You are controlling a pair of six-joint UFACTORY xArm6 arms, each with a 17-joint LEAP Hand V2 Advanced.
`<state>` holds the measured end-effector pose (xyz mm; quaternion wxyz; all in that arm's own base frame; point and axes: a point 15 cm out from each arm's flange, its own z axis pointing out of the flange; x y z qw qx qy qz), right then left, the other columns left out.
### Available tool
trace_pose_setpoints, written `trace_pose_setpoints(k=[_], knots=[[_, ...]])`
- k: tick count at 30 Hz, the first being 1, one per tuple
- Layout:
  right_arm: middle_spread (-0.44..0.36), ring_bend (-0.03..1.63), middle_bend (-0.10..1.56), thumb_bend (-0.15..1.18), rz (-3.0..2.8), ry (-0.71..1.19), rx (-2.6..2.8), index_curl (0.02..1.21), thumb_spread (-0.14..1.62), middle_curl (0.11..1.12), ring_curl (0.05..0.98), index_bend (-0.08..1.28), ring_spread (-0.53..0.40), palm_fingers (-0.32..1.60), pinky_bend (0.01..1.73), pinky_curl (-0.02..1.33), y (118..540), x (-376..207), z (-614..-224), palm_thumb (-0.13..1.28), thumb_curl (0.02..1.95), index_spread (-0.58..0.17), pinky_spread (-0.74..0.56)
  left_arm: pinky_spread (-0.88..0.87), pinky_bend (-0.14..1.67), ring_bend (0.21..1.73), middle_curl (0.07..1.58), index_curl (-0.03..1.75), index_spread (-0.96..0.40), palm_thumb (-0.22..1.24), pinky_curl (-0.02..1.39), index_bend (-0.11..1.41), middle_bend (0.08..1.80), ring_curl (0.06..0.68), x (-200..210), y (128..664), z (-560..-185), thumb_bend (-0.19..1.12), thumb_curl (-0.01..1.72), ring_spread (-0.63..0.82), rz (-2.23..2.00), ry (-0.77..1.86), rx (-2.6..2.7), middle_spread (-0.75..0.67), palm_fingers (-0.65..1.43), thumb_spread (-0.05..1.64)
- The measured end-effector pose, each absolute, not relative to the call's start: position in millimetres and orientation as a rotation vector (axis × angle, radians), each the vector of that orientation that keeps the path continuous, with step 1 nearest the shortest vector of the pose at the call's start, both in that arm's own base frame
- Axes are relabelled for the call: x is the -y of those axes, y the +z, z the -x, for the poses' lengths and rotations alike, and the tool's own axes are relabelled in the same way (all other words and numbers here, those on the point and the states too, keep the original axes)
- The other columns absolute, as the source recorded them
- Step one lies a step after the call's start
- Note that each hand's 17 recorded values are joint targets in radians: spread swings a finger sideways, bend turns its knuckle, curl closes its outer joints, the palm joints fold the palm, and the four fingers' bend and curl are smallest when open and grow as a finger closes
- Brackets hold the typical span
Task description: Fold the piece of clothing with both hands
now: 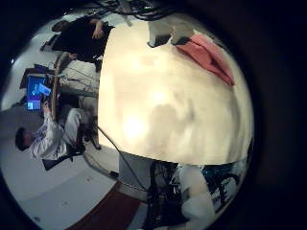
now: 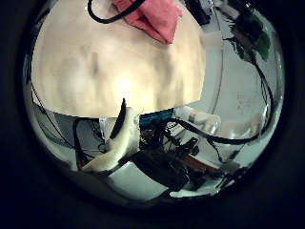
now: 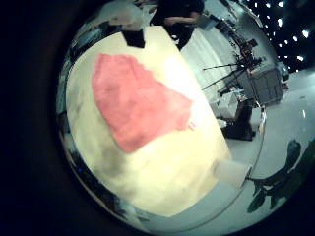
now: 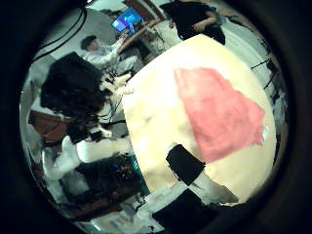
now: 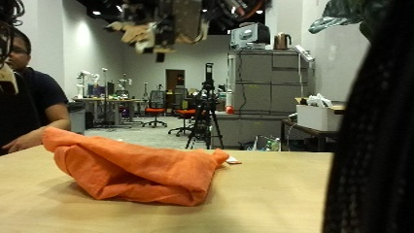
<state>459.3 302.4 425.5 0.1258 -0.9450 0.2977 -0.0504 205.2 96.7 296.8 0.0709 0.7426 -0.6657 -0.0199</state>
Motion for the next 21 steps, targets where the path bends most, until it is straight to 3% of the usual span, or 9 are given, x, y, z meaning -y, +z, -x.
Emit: trace_pose_setpoints(k=[4, 10, 16, 21], knots=[[0.025, 0.49, 0.31, 0.01, 2.74, -0.125, -1.005, 0.41, 1.12, 0.39, 0.299, 0.22, 0.187, 0.07, 0.52, 0.45, 452.1, -241.4, -449.4, 0.69, 0.42, -0.391, 0.45, 0.5, 0.27, 0.43, 0.33, 0.29, 0.14, 0.44, 0.32, 0.16, 0.2, 0.216, -77.9, 305.6, -205.8, -0.02, 0.29, 0.58, -2.199, -0.047, 2.026, 0.35, 0.05, 1.21], [0.058, 0.41, 0.26, -0.02, 2.798, 0.022, -1.213, 0.4, 1.13, 0.36, 0.27, 0.2, 0.215, 0.06, 0.42, 0.39, 465.2, -158.7, -402.1, 0.73, 0.42, -0.372, 0.44, 0.51, 0.27, 0.43, 0.33, 0.3, 0.15, 0.44, 0.32, 0.16, 0.2, 0.215, -52.4, 323.2, -208.3, -0.02, 0.3, 0.58, -2.156, -0.068, 2.062, 0.34, 0.06, 1.21], [0.085, 0.32, 0.22, -0.02, 2.879, 0.304, -1.407, 0.37, 1.16, 0.35, 0.242, 0.18, 0.239, 0.02, 0.35, 0.36, 435.8, -99.0, -343.8, 0.68, 0.4, -0.359, 0.41, 0.5, 0.26, 0.42, 0.33, 0.3, 0.15, 0.44, 0.32, 0.17, 0.2, 0.213, -23.2, 329.5, -212.6, -0.02, 0.3, 0.57, -2.104, -0.14, 2.072, 0.34, 0.07, 1.21], [0.092, 0.28, 0.2, -0.02, 2.857, 0.366, -1.486, 0.35, 1.19, 0.34, 0.234, 0.17, 0.248, 0.04, 0.31, 0.34, 405.2, -76.9, -324.8, 0.67, 0.39, -0.35, 0.4, 0.5, 0.26, 0.42, 0.33, 0.3, 0.15, 0.44, 0.32, 0.16, 0.2, 0.212, -15.1, 319.8, -217.3, -0.02, 0.3, 0.57, -2.06, -0.186, 2.067, 0.35, 0.07, 1.2]])
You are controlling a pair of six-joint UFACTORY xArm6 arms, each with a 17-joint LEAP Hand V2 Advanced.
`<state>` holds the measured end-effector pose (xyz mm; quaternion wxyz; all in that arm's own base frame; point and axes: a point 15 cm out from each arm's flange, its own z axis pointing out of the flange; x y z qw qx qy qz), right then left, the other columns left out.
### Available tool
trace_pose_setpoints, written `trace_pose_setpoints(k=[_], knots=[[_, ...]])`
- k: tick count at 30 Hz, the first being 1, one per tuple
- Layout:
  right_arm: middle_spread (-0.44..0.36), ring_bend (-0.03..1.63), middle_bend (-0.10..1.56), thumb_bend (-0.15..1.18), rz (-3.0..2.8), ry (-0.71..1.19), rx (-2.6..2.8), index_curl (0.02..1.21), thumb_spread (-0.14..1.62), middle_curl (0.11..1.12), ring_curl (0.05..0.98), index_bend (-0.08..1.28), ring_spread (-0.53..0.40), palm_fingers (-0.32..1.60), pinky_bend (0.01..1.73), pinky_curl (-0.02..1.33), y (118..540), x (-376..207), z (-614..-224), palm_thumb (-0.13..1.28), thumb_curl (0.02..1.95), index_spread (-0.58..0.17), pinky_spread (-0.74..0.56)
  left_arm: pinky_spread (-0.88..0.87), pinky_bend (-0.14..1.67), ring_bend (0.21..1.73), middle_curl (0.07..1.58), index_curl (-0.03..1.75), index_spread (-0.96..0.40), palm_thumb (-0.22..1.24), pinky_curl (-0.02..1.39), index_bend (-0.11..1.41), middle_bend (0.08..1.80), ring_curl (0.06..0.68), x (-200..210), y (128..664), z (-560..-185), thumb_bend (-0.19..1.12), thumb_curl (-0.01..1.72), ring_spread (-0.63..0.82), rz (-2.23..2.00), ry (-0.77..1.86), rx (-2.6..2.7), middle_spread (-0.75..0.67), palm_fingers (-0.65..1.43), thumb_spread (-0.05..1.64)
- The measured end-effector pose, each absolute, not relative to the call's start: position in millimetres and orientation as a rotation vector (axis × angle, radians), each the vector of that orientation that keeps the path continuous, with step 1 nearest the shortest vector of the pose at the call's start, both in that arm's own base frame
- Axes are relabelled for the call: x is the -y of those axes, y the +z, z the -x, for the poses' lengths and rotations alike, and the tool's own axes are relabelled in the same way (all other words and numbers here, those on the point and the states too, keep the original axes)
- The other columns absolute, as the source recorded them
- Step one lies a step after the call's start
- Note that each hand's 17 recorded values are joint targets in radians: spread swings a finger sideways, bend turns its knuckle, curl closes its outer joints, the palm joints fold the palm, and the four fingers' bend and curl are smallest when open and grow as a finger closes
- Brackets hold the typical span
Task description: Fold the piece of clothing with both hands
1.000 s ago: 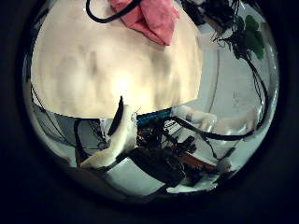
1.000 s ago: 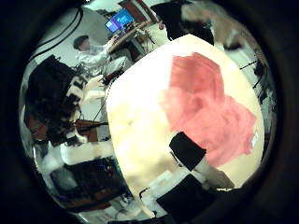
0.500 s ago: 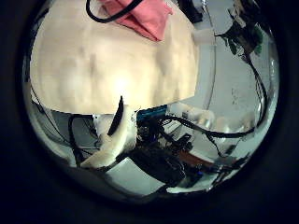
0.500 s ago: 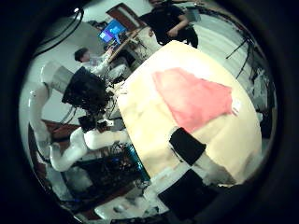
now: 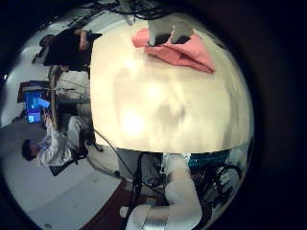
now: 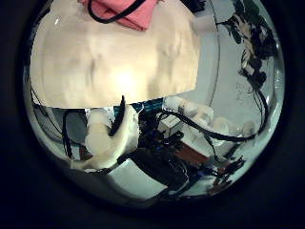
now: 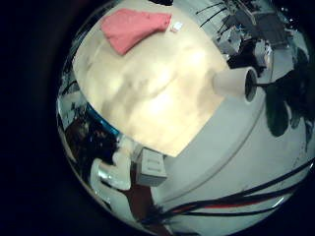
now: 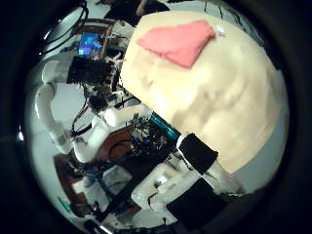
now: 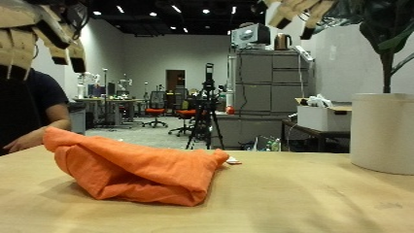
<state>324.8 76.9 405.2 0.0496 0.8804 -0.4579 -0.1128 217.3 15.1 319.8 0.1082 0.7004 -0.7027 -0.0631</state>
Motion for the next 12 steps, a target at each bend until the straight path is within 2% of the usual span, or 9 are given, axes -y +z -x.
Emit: trace_pose_setpoints(k=[4, 8, 12], knots=[[0.089, 0.26, 0.19, -0.02, -2.712, -0.281, 1.438, 0.34, 1.19, 0.34, 0.232, 0.17, 0.251, 0.06, 0.29, 0.33, 387.6, -68.5, -319.5, 0.67, 0.38, -0.345, 0.39, 0.49, 0.25, 0.41, 0.34, 0.3, 0.15, 0.45, 0.31, 0.16, 0.21, 0.212, -24.7, 307.2, -216.5, -0.01, 0.3, 0.56, -2.057, -0.197, 2.035, 0.33, 0.09, 1.2], [0.086, 0.25, 0.19, -0.02, -2.686, -0.321, 1.444, 0.33, 1.2, 0.33, 0.232, 0.18, 0.251, 0.08, 0.27, 0.32, 358.9, -63.6, -304.0, 0.68, 0.38, -0.344, 0.39, 0.49, 0.25, 0.41, 0.35, 0.3, 0.15, 0.46, 0.31, 0.16, 0.22, 0.212, -31.6, 298.9, -211.5, -0.01, 0.3, 0.56, -2.059, -0.222, 2.016, 0.31, 0.09, 1.2], [0.085, 0.24, 0.19, -0.02, -2.681, -0.34, 1.43, 0.33, 1.2, 0.33, 0.233, 0.18, 0.254, 0.1, 0.26, 0.32, 355.1, -65.3, -299.5, 0.68, 0.37, -0.345, 0.39, 0.49, 0.24, 0.41, 0.35, 0.29, 0.15, 0.47, 0.31, 0.16, 0.23, 0.213, -35.7, 298.6, -208.1, -0.02, 0.31, 0.55, -2.072, -0.234, 2.013, 0.3, 0.09, 1.2]])
